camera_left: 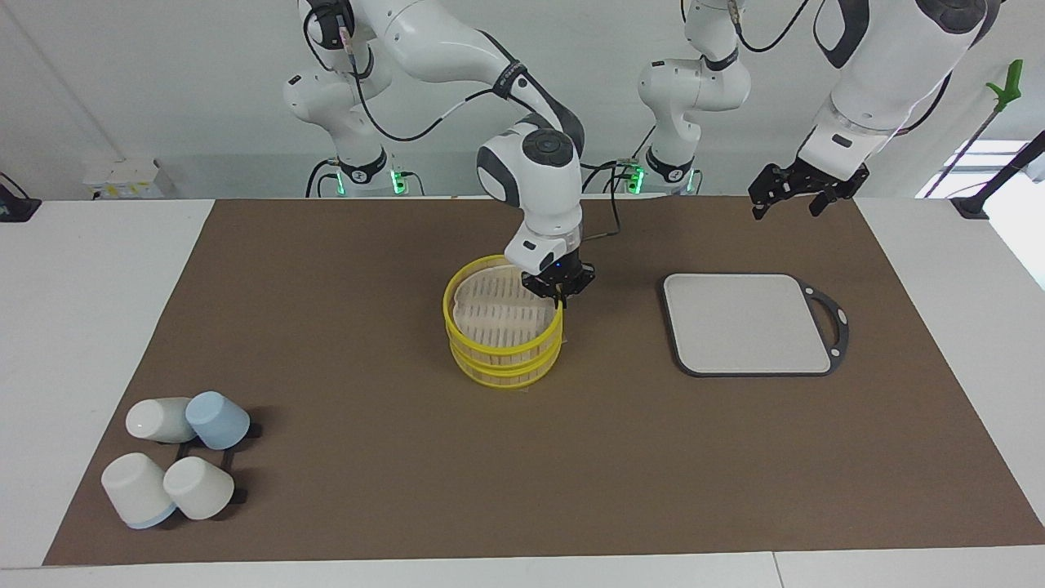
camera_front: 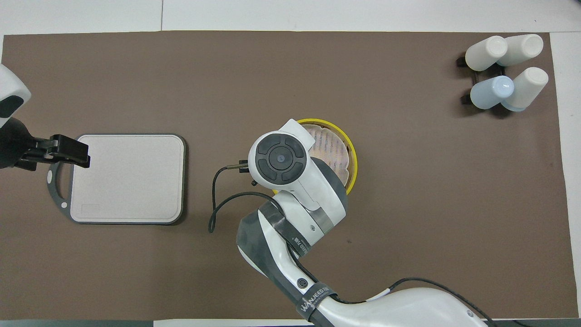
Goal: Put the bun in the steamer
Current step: 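Lower the slatted lid onto the steamer and open the right gripper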
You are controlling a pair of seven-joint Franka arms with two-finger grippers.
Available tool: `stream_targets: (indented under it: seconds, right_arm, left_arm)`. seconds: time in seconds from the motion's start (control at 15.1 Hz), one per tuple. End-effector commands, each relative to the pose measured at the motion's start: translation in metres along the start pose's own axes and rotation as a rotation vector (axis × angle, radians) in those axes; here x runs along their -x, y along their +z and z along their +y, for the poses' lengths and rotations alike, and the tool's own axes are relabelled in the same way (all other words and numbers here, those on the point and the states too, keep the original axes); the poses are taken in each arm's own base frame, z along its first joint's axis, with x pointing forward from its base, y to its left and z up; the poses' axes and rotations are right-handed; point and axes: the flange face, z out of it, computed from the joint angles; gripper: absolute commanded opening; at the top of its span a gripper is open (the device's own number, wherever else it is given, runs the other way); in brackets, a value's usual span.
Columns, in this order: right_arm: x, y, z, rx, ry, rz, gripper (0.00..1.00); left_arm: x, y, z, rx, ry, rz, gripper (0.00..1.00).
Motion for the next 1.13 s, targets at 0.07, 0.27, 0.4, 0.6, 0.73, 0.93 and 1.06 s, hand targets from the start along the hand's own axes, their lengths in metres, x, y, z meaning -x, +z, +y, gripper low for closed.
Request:
stream_targets:
  seconds: [0.07,0.27,0.4,0.6,0.73,0.93,1.06]
  right_arm:
    - [-0.010,0.011,0.017,-0.008,0.002,0.040,0.00]
    - [-0.014,0.009,0.018,-0.015,0.006,0.052,0.00]
    - [-0.016,0.006,0.019,-0.024,0.014,0.054,0.00]
    - [-0.020,0.005,0.021,-0.037,0.023,0.068,0.00]
    - [-0.020,0.011,0.022,-0.036,0.025,0.068,0.00]
    - [-0.015,0.018,0.022,-0.037,0.024,0.067,0.46]
    - [-0.013,0.015,0.016,-0.043,0.018,0.072,0.87]
  left_arm:
    - [0.003,-0.011,-0.007,-0.012,0.011,0.011,1.00]
    - [0.005,-0.013,-0.008,-0.008,0.022,0.019,1.00]
    - [0.005,-0.013,-0.007,-0.003,0.024,0.021,1.00]
    - [0.004,-0.014,-0.007,0.001,0.023,0.033,1.00]
    - [0.003,-0.014,-0.006,0.009,0.025,0.039,1.00]
    - [0.003,-0.014,-0.006,0.011,0.031,0.047,1.00]
    - [0.002,-0.014,-0.006,0.011,0.030,0.048,1.00]
